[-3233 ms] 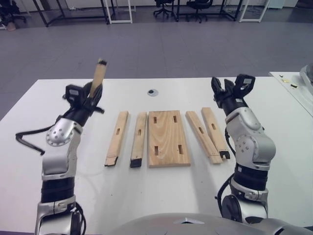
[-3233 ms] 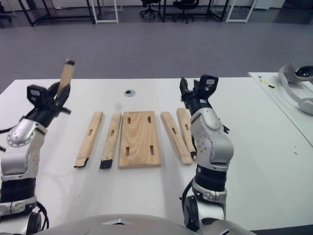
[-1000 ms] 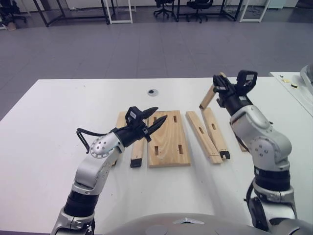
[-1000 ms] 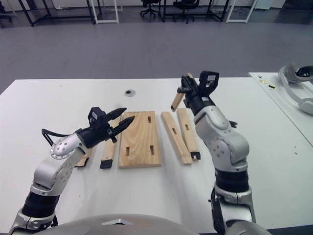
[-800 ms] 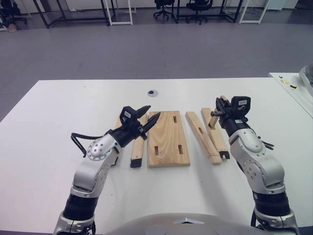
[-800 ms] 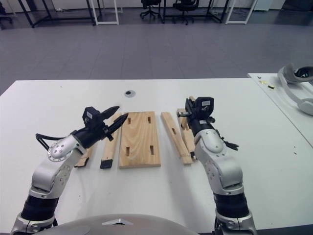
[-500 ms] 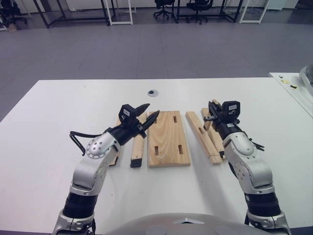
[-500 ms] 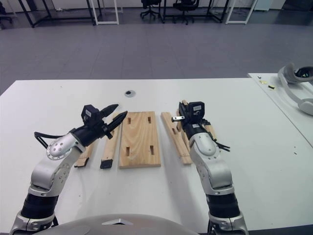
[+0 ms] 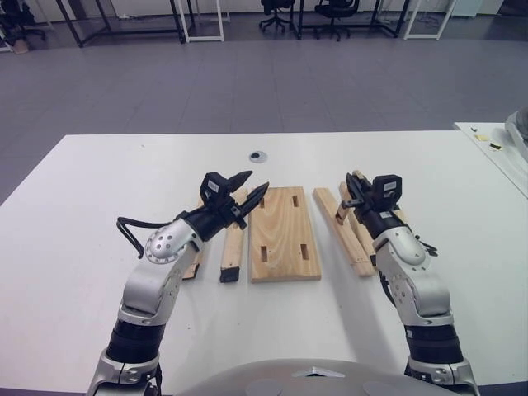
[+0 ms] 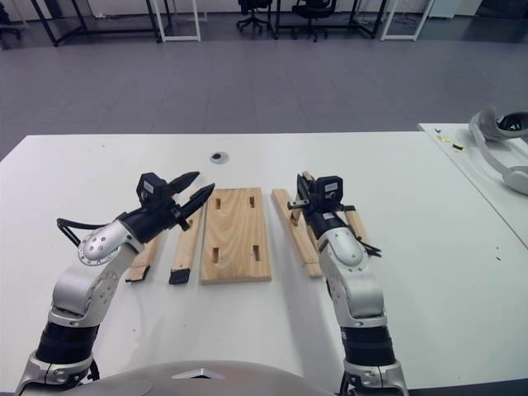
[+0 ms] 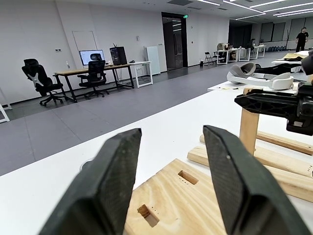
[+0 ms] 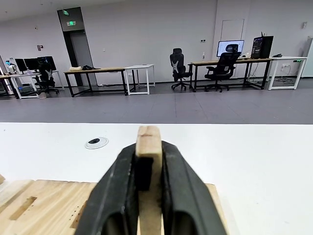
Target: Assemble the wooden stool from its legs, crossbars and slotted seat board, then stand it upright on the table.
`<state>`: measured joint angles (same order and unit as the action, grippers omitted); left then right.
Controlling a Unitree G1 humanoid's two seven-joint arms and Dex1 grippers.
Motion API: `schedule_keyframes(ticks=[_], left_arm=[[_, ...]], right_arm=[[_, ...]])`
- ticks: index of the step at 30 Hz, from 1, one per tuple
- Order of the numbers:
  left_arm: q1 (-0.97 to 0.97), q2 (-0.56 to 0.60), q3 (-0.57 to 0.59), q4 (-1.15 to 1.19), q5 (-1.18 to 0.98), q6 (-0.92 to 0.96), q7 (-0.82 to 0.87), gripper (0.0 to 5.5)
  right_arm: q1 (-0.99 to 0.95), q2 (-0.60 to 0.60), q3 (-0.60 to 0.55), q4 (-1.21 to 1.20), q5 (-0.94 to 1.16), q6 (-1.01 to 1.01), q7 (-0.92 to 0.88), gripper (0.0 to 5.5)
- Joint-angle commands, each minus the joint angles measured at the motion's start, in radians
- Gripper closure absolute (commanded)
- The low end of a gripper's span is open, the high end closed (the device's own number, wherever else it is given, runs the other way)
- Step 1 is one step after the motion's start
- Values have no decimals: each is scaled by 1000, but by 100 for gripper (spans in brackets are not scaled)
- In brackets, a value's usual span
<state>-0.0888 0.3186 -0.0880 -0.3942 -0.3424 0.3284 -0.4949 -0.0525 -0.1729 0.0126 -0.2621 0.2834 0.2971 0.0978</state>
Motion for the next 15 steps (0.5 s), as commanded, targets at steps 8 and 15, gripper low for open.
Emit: schedule_keyframes(ticks=[8,15], left_arm=[[-25,1,-2,25,18,-22,-4,321],[-22,3,-1,18,16,-22,-2,321]], right_arm=[[8,17,-34,32,-30,-35,25,508],[0,11,-72,71,-37,-45,41,508]])
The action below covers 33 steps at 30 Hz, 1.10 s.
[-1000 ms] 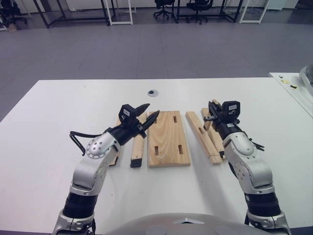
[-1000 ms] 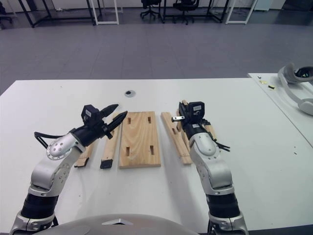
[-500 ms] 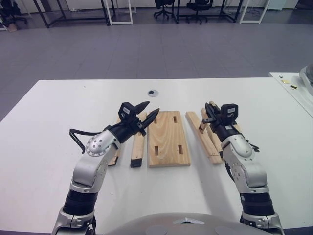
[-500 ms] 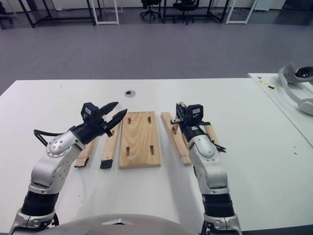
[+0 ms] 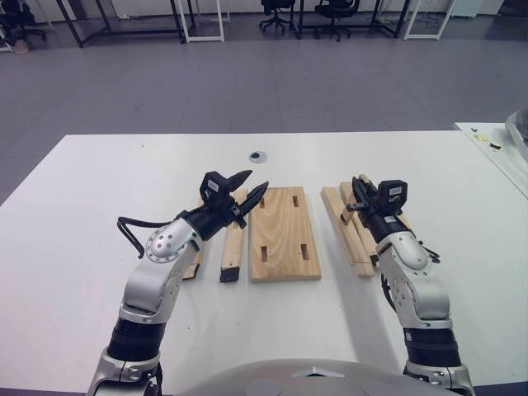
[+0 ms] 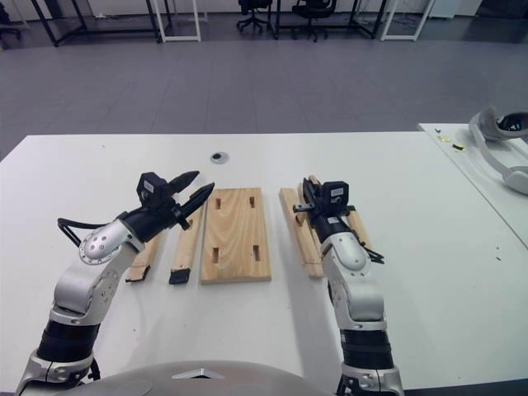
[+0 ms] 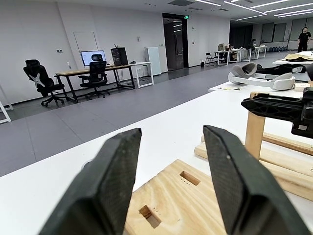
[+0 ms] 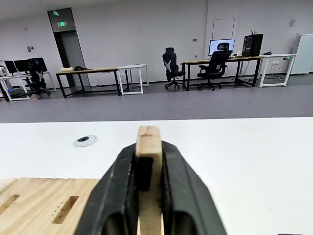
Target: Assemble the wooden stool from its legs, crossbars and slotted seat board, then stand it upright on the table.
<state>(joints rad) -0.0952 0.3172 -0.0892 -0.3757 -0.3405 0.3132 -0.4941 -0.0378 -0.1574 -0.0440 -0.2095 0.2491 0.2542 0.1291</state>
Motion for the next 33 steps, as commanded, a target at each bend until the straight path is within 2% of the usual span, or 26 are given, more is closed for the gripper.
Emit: schedule_keyframes(ticks=[1,7,13,20,33], left_arm=[[-15,4,0,0,14,-7,-2,321],[-10,2,1,-2,17,-9,4,321],[-2,0,5,-9,20,-14,12,321],[-1,-1,4,-7,23,-20,18,321],[6,-11,4,-8,32,-26,20,321]], right_arm=[[-12,-2,-12,26,-5,0,14,508],[24,2,13,88,-47,-18,32,508],[88,14,-26,181,-14,-148,96,508],[122,41,54,115,47,-100,170,508],[125,4,77,151,-101,-98,76,508]])
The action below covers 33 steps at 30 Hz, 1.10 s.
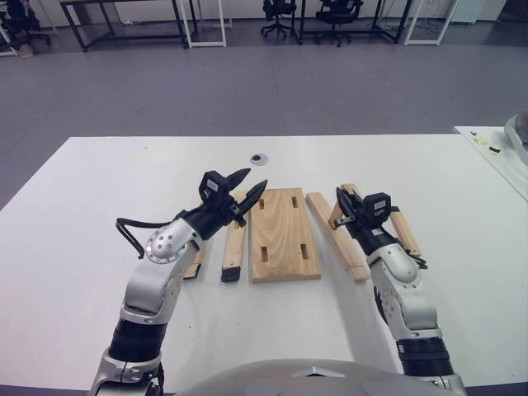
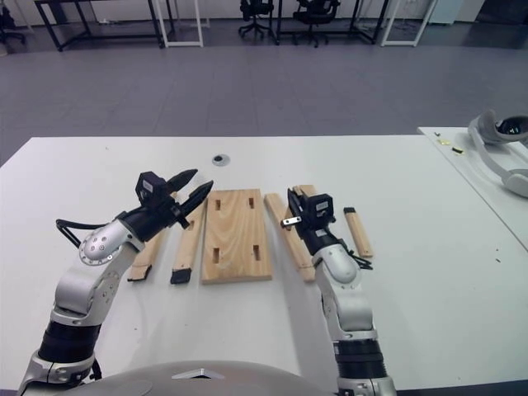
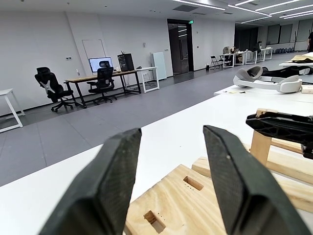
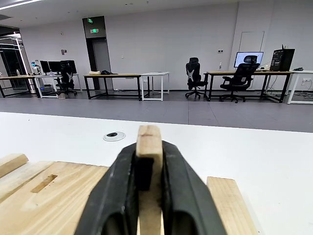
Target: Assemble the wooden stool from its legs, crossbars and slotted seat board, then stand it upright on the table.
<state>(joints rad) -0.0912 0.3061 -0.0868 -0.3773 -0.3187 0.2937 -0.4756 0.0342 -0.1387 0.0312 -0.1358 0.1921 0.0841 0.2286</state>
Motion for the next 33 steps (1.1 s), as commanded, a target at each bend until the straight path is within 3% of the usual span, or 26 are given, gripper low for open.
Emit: schedule_keyframes(ticks=[1,5,8,14,20,25,27,33], left_arm=[[3,0,2,-6,11,-8,2,321],[3,-2,1,-6,13,-11,2,321],[7,-3,-3,-10,14,-8,0,321],[14,-6,-2,-10,17,-9,2,321],[30,-9,-4,-28,18,-5,10,321],[43,-12,-7,-41,21,-1,17,321],[50,-15,-8,-49,22,0,21,321],[62,-26,-6,-63,18,1,30,321]], right_arm=[[55,-13,1,77,-43,75,-26,508],[53,-10,-1,83,-39,88,-32,508],[49,-6,-11,88,-30,87,-32,430],[45,-8,-22,64,-28,109,-21,331],[68,-44,-27,-112,9,357,-15,239],[102,-74,11,-284,42,615,-16,239],[95,-35,-32,-308,64,717,-68,239],[96,-27,-40,-354,57,832,-115,239]])
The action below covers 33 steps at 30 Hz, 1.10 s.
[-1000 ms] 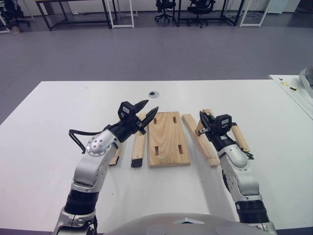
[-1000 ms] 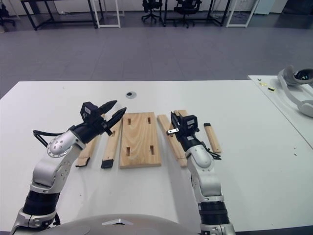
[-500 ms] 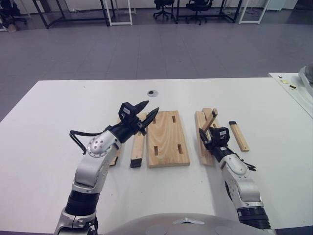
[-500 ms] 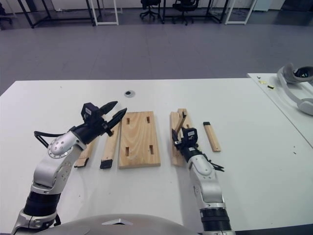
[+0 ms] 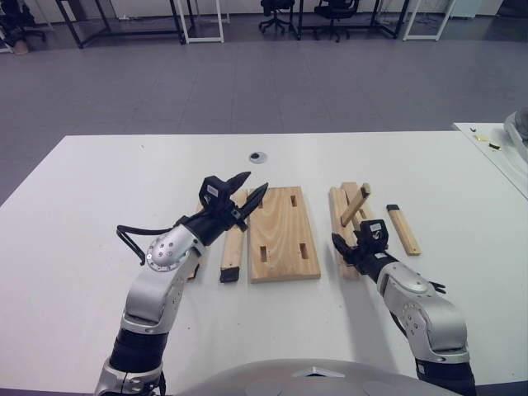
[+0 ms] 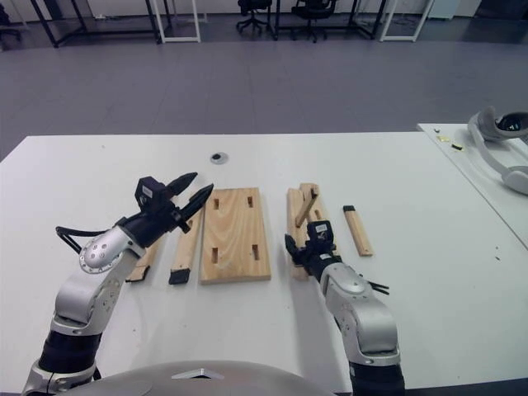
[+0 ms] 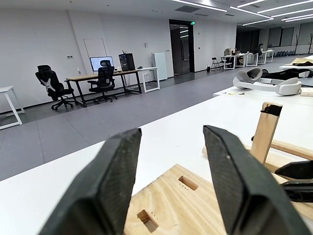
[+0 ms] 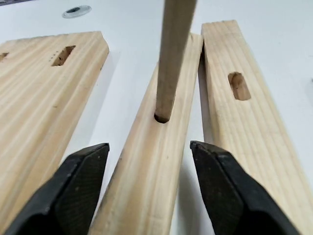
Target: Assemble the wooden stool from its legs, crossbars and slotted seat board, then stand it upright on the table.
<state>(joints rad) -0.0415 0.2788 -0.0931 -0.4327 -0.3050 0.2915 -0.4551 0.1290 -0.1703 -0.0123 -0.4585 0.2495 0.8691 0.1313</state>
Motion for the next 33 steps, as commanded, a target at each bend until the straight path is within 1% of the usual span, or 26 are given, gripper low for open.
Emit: schedule_keyframes(ticks=[1,3,6,7,8,10,14,16,18,21,24,27,28,30,33], left_arm=[[11,-1,0,-8,6,3,10,321],[9,-2,0,-5,8,1,11,321],[5,-1,1,2,9,-3,7,321],[3,0,1,4,10,-4,6,321],[3,3,1,6,13,-3,5,321],[4,7,-2,8,19,6,9,321],[-13,3,3,22,17,59,31,321],[-26,4,27,32,-31,103,20,321],[-86,2,116,54,-196,210,-12,321],[-227,19,208,113,-359,313,-42,321],[-386,26,298,180,-575,443,-59,267],[-521,17,388,251,-880,589,-31,216],[-548,17,408,271,-966,623,-17,209],[-590,21,430,306,-1089,666,25,172],[-615,35,437,339,-1186,699,84,117]], right_arm=[[1,3,5,-35,-2,63,-22,239],[-4,-11,18,-38,-7,106,-23,239],[3,-34,22,-32,-12,187,-22,289],[4,-30,12,-26,-10,202,-26,315],[3,1,-24,-19,4,210,-37,332],[3,25,-58,-7,12,200,-45,337],[-22,-11,-36,6,-4,114,-12,337],[-82,-3,-80,13,31,39,22,337],[-207,-31,-143,33,97,10,88,337],[-371,-52,-208,40,216,12,168,337],[-482,-55,-234,5,418,98,260,338],[-553,-74,-271,10,621,177,327,338],[-569,-80,-284,18,672,196,335,338],[-599,-96,-308,38,780,234,341,338],[-630,-118,-332,76,950,280,340,338]])
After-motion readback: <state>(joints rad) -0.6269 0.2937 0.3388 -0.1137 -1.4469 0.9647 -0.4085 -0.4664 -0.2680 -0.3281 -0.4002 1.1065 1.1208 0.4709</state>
